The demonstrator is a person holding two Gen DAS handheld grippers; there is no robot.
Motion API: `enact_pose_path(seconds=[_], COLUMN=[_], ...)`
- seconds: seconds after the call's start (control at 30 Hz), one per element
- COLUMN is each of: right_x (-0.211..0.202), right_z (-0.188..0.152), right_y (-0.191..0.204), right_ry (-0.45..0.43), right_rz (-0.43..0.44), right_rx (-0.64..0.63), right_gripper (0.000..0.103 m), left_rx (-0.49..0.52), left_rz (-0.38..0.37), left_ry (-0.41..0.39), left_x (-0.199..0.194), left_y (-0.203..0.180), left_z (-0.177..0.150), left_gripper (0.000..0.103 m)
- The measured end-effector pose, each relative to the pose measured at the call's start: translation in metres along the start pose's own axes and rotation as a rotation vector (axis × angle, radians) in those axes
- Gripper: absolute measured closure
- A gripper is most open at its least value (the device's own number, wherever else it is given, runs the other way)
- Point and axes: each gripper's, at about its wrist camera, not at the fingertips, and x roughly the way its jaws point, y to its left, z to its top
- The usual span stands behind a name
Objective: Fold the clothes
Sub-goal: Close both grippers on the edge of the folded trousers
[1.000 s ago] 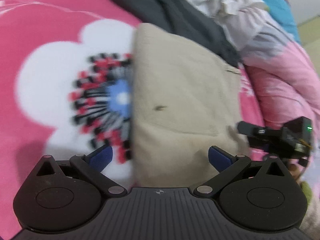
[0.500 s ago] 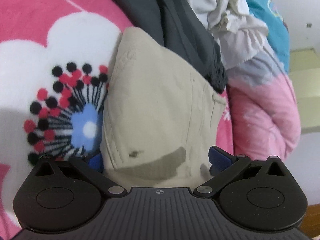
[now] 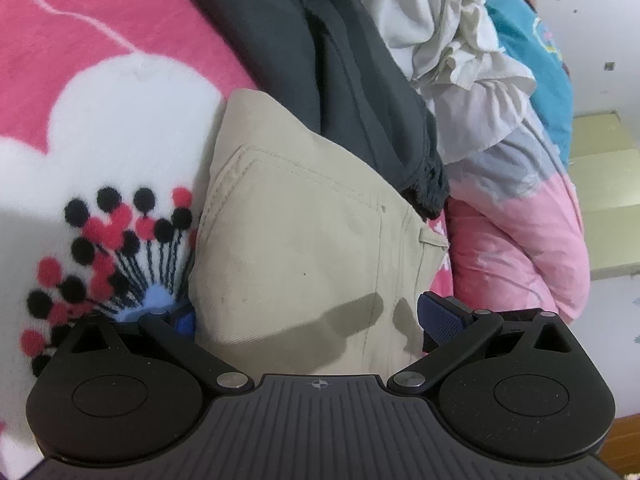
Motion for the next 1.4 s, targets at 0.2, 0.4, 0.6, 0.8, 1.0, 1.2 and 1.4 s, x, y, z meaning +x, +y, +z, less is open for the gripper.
enact_pose_path(seconds=[0.2,0.4,0.6,0.8,1.0,1.2,1.4], right_x=[-0.003,0.002,-0.006,-0.006,-0.015,-0.005,-0.005], right_z=[-0.014,-0.015,-0.019,-0.019,-0.017,-0.015,-0.017], right_y=[0.003,0.007,0.025,0.019,-0.008,0.008,0.048], right_ry=[0.085,0.125,0.103,0.112,0.144,0.148,0.144], right_rz=[0.030,-0.003,-0.190,-0.186,-0.075,-0.117,-0.224], right_rx=[-0.047,-0.033,-0.076,-0.046,0.034,-0.050,-0.142], right_gripper=[0.000,0.003,0.048,0.047,0.043,0.045,0.065], left_rx=[0.074,0.040,0.100,0.106,0.177,0.246,0.165], left_rz=[-0.010,0.044,0.150,0.202,0.132,0.134,0.152], left_ry=[-0.037,-0.062,-0.090,-0.091,-0.019,-0.043,-0.047], left_x=[-0.011,-0.014,-0.021,-0.020,-0.017,-0.011,-0.028], left_y=[-0.003,-0.008,-0.031,-0.023,-0.007,-0.014,-0.021], left_z=[-0.028,-0.036,-0.045,-0.050,-0.047,-0.055,-0.048], left_gripper=[0.000,0.005,0.020,0.028,0.024,0.031,0.056])
